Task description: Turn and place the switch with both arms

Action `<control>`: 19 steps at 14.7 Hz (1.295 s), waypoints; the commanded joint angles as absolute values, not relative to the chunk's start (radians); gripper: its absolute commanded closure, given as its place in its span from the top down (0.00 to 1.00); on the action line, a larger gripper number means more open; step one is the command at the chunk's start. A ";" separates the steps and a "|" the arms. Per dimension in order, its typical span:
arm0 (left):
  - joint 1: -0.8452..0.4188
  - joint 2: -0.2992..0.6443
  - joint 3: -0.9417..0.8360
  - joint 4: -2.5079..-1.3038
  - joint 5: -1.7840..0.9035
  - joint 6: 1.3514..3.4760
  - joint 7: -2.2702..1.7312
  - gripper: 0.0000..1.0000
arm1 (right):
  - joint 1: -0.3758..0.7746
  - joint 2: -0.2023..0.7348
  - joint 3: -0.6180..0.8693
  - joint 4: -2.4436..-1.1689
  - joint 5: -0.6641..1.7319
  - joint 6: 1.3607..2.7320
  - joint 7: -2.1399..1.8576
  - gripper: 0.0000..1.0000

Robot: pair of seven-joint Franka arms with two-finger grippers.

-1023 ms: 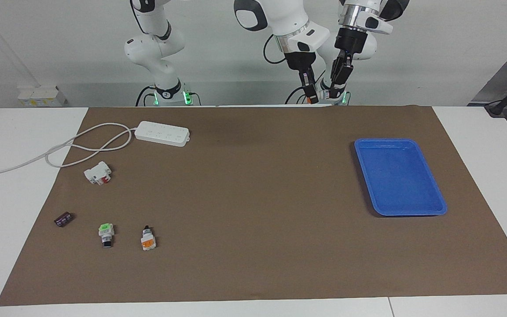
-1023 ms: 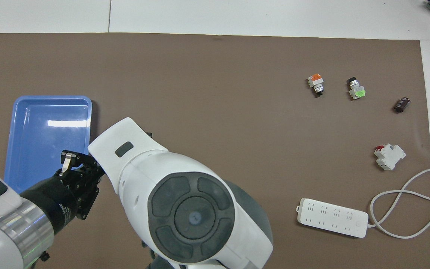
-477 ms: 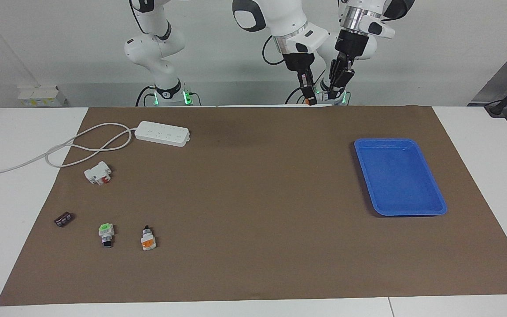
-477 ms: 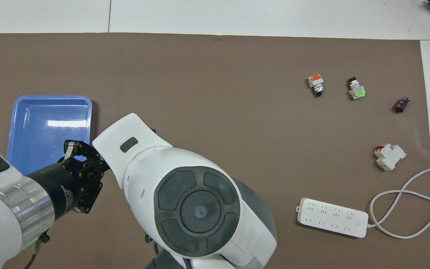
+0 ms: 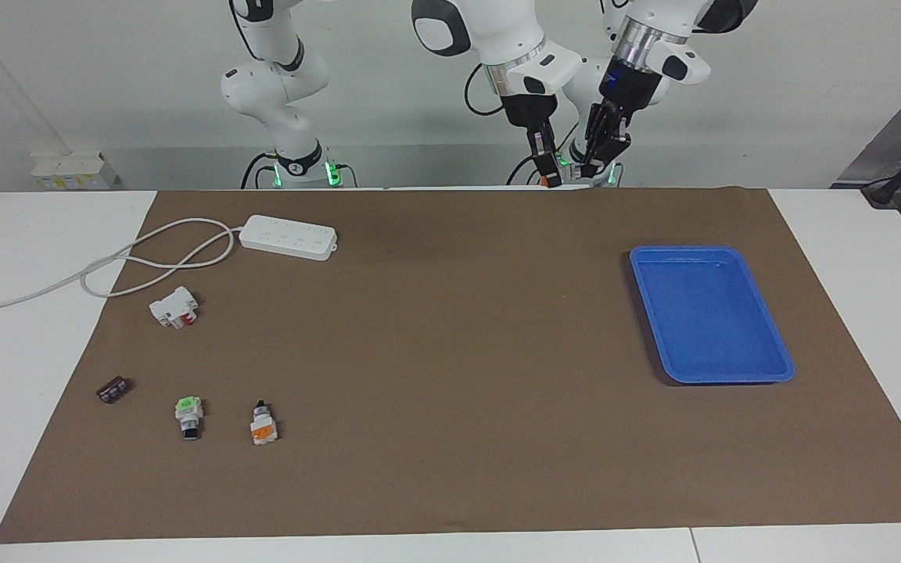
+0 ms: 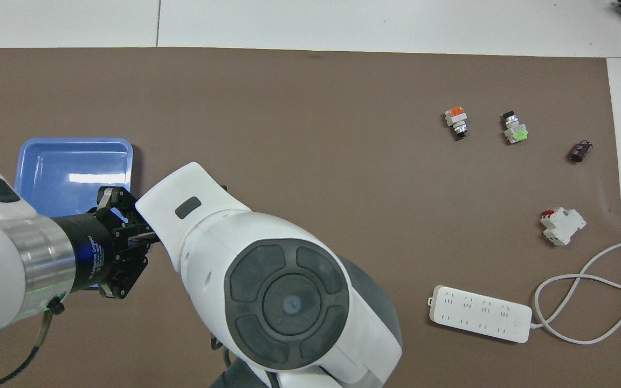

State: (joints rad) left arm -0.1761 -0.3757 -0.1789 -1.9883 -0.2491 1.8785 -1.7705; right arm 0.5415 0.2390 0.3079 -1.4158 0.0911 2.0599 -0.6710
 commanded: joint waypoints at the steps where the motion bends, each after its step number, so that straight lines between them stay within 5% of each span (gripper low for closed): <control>1: -0.186 -0.263 -0.198 -1.863 -0.293 1.798 -1.861 0.00 | 0.543 0.245 0.327 -1.407 0.109 2.077 -0.676 0.00; 19: -0.172 -0.075 -0.202 -1.643 -0.359 1.487 -1.921 0.00 | 0.541 0.245 0.327 -1.407 0.112 2.075 -0.675 0.00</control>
